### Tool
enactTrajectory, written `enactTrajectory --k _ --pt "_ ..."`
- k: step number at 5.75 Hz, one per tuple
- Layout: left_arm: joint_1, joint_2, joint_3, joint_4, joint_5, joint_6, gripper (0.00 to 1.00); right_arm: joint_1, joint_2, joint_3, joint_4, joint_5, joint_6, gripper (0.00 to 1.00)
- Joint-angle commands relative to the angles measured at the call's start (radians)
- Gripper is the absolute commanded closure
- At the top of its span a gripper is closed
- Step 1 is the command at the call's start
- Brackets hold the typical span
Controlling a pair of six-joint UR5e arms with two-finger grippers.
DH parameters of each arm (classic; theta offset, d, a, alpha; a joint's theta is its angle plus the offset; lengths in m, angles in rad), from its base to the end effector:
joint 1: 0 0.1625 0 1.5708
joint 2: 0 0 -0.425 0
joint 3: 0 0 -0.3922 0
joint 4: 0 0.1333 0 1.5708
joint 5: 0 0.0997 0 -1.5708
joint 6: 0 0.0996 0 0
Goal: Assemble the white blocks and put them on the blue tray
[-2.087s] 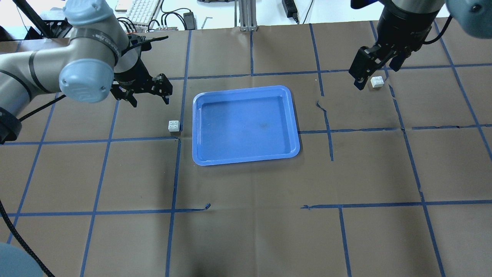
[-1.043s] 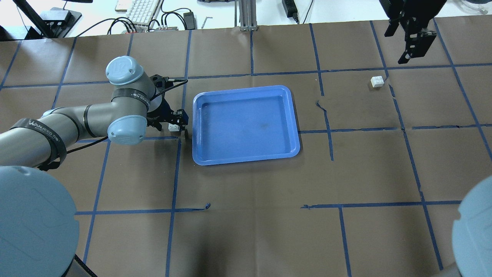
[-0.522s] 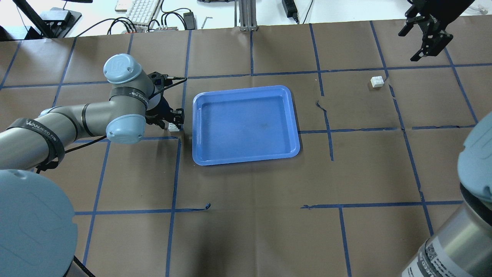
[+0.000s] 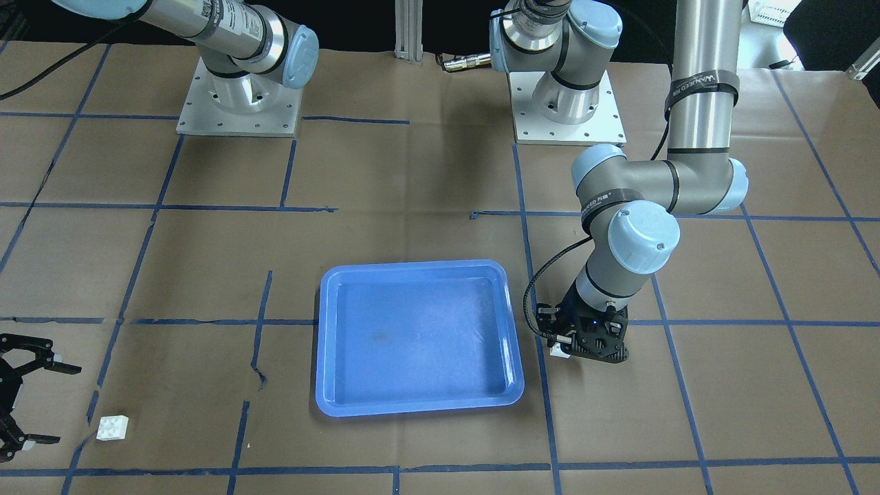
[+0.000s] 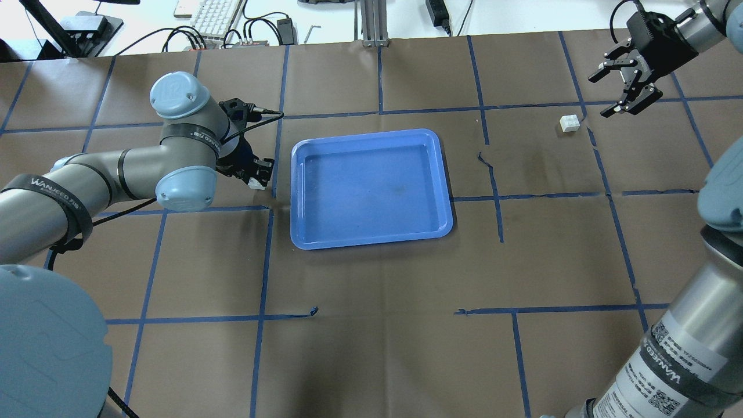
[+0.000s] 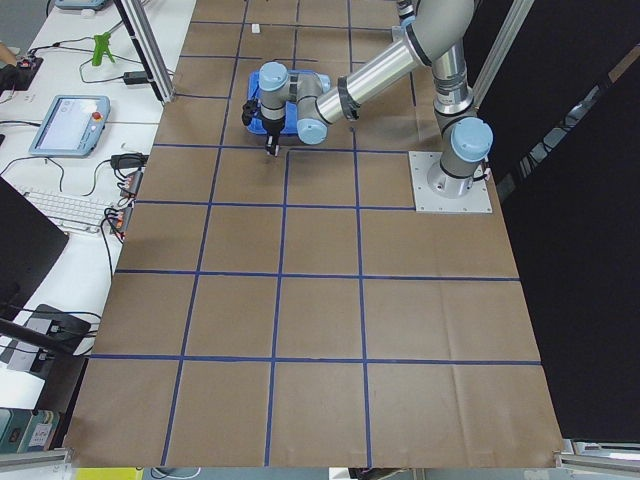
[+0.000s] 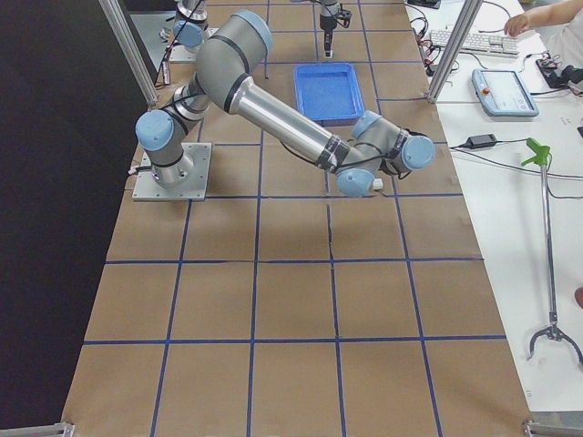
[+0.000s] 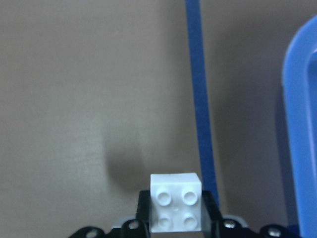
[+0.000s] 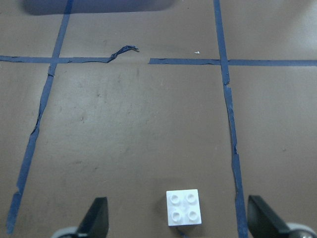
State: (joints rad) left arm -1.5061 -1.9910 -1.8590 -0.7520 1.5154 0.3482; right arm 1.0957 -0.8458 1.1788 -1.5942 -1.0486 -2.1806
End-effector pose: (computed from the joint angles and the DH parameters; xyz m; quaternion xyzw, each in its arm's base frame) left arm -0.1009 -0.5890 0.2075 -0.1425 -0.9879 0.0596 0.0158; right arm -0.1672 -0.7250 0.2398 -0.6927 0.6580 -0.2117 0.2059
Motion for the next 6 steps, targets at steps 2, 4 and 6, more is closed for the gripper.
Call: enactTrajectory --k 2,4,6 --pt "-0.126 0.029 0.044 -0.012 -0.004 0.732 0.94 -0.007 0.106 0.001 -0.012 0.07 -0.174 0.0" --pt "-0.231 -0.003 0.086 -0.018 -0.036 0.915 0.94 -0.014 0.132 0.001 -0.012 0.068 -0.174 0.0" --pt "-0.322 -0.06 0.093 -0.024 -0.034 0.914 0.93 -0.014 0.136 0.001 -0.015 0.067 -0.163 0.15"
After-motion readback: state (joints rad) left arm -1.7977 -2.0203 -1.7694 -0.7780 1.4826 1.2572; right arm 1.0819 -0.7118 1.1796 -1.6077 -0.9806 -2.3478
